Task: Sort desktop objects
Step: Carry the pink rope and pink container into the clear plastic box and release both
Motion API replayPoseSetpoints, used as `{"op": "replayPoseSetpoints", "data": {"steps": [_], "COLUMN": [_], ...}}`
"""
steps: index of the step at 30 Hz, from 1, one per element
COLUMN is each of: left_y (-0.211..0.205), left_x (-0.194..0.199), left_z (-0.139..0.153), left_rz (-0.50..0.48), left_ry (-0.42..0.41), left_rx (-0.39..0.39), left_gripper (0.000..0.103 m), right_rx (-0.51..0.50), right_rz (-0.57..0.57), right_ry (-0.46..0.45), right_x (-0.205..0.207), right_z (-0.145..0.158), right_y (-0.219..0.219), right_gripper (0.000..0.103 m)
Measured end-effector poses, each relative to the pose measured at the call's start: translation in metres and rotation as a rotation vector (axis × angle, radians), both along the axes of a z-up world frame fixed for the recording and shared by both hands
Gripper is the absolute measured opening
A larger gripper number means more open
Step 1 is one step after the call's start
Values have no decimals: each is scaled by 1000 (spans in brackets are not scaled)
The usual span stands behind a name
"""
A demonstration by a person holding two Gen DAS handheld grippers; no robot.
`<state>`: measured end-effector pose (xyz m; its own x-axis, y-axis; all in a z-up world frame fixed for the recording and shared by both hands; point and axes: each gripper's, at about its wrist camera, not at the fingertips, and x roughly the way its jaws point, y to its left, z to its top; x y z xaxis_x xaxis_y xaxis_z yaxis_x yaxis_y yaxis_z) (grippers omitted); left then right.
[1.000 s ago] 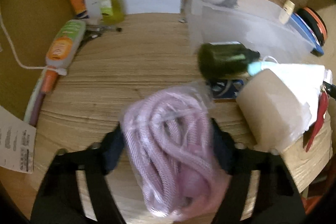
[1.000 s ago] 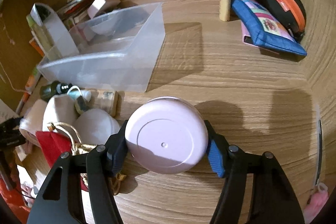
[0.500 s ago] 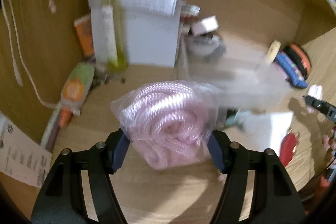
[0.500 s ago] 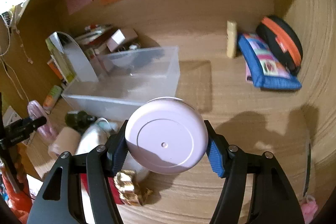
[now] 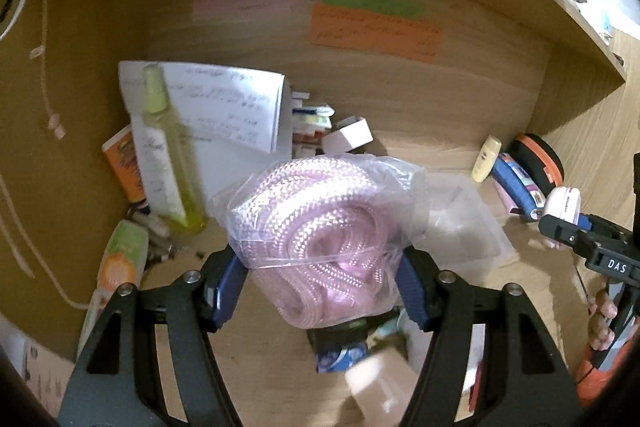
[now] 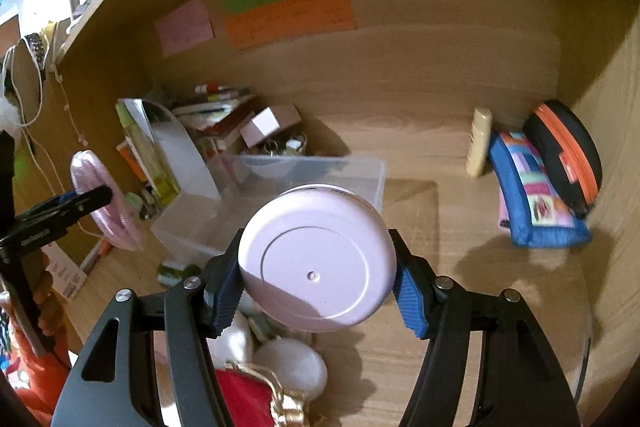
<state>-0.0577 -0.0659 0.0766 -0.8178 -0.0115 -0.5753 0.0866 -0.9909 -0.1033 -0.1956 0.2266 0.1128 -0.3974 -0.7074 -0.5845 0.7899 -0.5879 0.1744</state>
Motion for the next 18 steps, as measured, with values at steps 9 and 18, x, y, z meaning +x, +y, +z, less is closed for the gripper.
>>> {"op": "replayPoseSetpoints", "data": {"steps": [9, 18], "left_y": [7, 20], "left_x": [-49, -91], "left_z": [-3, -29], "left_rz": [-40, -69], "left_ry": [-47, -139], "left_rx": [11, 11], "left_gripper": [66, 66], "right_rx": [3, 93], "right_rz": [17, 29], "right_ry": [17, -41], "right_x": [-14, -33], "right_z": [12, -18], "right_y": [-34, -76], "right_gripper": [61, 61]}}
